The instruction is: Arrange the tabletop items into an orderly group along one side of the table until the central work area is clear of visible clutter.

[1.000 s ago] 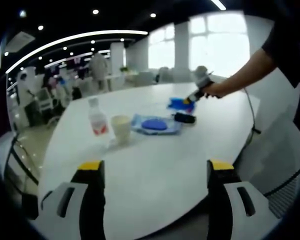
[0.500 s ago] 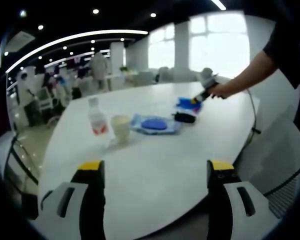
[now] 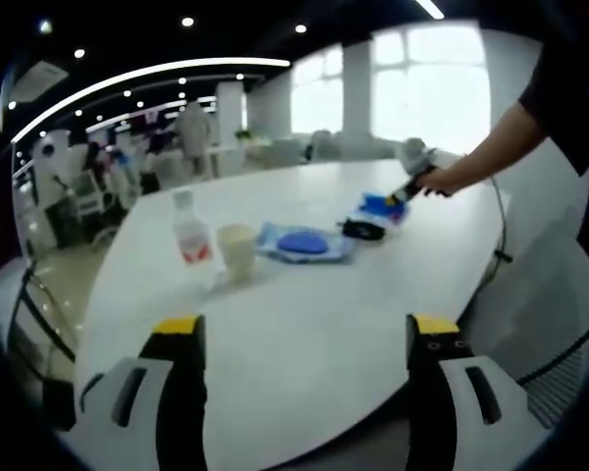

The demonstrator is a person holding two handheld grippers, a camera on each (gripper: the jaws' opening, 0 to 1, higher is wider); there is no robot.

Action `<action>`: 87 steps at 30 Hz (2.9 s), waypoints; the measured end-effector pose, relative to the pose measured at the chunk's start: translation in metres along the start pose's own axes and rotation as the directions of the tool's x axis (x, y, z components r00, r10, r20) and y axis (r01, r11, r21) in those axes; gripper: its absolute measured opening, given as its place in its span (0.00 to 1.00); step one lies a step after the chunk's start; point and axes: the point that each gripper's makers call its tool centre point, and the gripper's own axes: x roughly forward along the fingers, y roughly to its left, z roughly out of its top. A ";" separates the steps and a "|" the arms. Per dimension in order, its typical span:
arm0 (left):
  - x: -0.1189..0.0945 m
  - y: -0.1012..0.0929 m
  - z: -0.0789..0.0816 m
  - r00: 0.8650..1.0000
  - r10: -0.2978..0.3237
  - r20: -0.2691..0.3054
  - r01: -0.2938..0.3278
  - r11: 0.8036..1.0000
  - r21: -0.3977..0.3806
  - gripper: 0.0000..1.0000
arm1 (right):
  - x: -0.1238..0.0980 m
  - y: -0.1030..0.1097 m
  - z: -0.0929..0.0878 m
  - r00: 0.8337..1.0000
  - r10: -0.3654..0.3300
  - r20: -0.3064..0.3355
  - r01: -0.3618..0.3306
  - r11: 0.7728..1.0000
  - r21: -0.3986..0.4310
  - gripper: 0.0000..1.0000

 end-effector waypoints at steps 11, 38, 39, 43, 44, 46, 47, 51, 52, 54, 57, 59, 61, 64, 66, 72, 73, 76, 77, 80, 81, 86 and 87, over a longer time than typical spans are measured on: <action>0.000 0.000 0.000 1.000 0.000 0.001 0.000 1.000 -0.001 0.80 | -0.015 0.000 -0.021 0.999 -0.030 -0.036 0.031 0.999 0.018 0.00; 0.000 0.001 0.002 1.000 0.006 0.007 -0.006 1.000 -0.003 0.80 | -0.023 0.025 -0.007 0.987 0.123 0.100 -0.118 0.991 -0.057 0.25; 0.000 0.001 0.001 1.000 0.006 0.007 -0.006 1.000 -0.003 0.80 | -0.023 0.029 -0.007 0.985 0.140 0.104 -0.134 0.989 -0.063 0.28; 0.000 0.001 0.002 1.000 0.007 0.008 -0.007 1.000 -0.003 0.80 | -0.022 0.043 -0.008 0.977 0.189 0.099 -0.179 0.978 -0.105 0.34; 0.000 0.001 0.001 1.000 0.007 0.007 -0.007 1.000 -0.002 0.80 | -0.022 0.046 -0.008 0.974 0.201 0.101 -0.189 0.975 -0.121 0.34; 0.000 0.001 0.001 1.000 0.005 0.005 -0.005 1.000 -0.001 0.80 | -0.022 0.053 -0.009 0.968 0.228 0.101 -0.214 0.968 -0.132 0.37; 0.000 0.001 0.001 1.000 0.005 0.006 -0.005 1.000 -0.001 0.80 | -0.022 0.056 -0.010 0.966 0.238 0.098 -0.224 0.965 -0.138 0.39; 0.000 0.000 0.001 1.000 0.002 0.004 -0.002 1.000 0.001 0.80 | -0.022 0.070 -0.012 0.955 0.283 0.084 -0.264 0.947 -0.184 0.41; 0.000 0.000 0.001 1.000 0.002 0.003 -0.002 1.000 0.001 0.80 | -0.022 0.072 -0.012 0.954 0.288 0.082 -0.269 0.945 -0.187 0.42; 0.000 -0.001 0.001 1.000 0.000 0.002 0.000 1.000 0.001 0.80 | -0.023 0.082 -0.012 0.945 0.318 0.078 -0.295 0.931 -0.216 0.43; 0.001 -0.001 0.001 1.000 -0.002 -0.001 0.002 1.000 0.001 0.80 | -0.022 0.092 -0.014 0.937 0.344 0.065 -0.320 0.916 -0.241 0.44; 0.001 -0.002 0.001 1.000 -0.003 -0.001 0.003 1.000 0.003 0.80 | -0.022 0.097 -0.015 0.932 0.358 0.059 -0.333 0.908 -0.256 0.45; 0.001 -0.002 0.001 1.000 -0.004 -0.002 0.004 1.000 0.002 0.80 | -0.020 0.101 -0.015 0.928 0.369 0.052 -0.344 0.901 -0.264 0.45; 0.001 -0.002 0.001 1.000 -0.006 -0.002 0.006 1.000 0.004 0.80 | -0.013 0.104 -0.015 0.920 0.390 0.042 -0.363 0.887 -0.285 0.46; 0.001 -0.002 0.001 1.000 -0.007 -0.003 0.007 1.000 0.005 0.80 | -0.009 0.107 -0.015 0.915 0.401 0.035 -0.375 0.881 -0.288 0.46; 0.001 -0.003 0.003 1.000 -0.005 0.007 0.005 1.000 0.002 0.81 | -0.003 0.116 -0.017 0.908 0.419 0.008 -0.396 0.865 -0.308 0.45; 0.000 -0.003 0.005 1.000 -0.007 0.020 0.007 1.000 -0.002 0.81 | 0.000 0.117 -0.017 0.907 0.422 0.005 -0.400 0.864 -0.306 0.45; 0.000 -0.001 0.007 0.999 -0.003 0.033 0.003 1.000 -0.011 0.82 | 0.003 0.122 -0.018 0.905 0.426 0.001 -0.405 0.862 -0.304 0.43; -0.001 -0.001 0.008 0.999 -0.002 0.038 0.002 1.000 -0.014 0.83 | 0.004 0.123 -0.018 0.904 0.428 0.000 -0.408 0.861 -0.302 0.42; -0.001 0.000 0.009 0.999 0.002 0.049 -0.001 1.000 -0.014 0.86 | 0.007 0.128 -0.019 0.902 0.431 -0.018 -0.413 0.850 -0.328 0.39; -0.001 0.001 0.010 0.999 0.006 0.053 -0.006 1.000 -0.010 0.88 | 0.008 0.131 -0.020 0.900 0.434 -0.033 -0.419 0.842 -0.340 0.37; -0.001 0.002 0.013 0.997 0.013 0.071 -0.013 1.000 -0.007 0.96 | 0.014 0.134 -0.019 0.898 0.437 -0.052 -0.426 0.834 -0.351 0.34; -0.001 0.003 0.013 0.997 0.014 0.073 -0.014 1.000 -0.006 0.97 | 0.014 0.135 -0.019 0.897 0.439 -0.058 -0.430 0.833 -0.349 0.33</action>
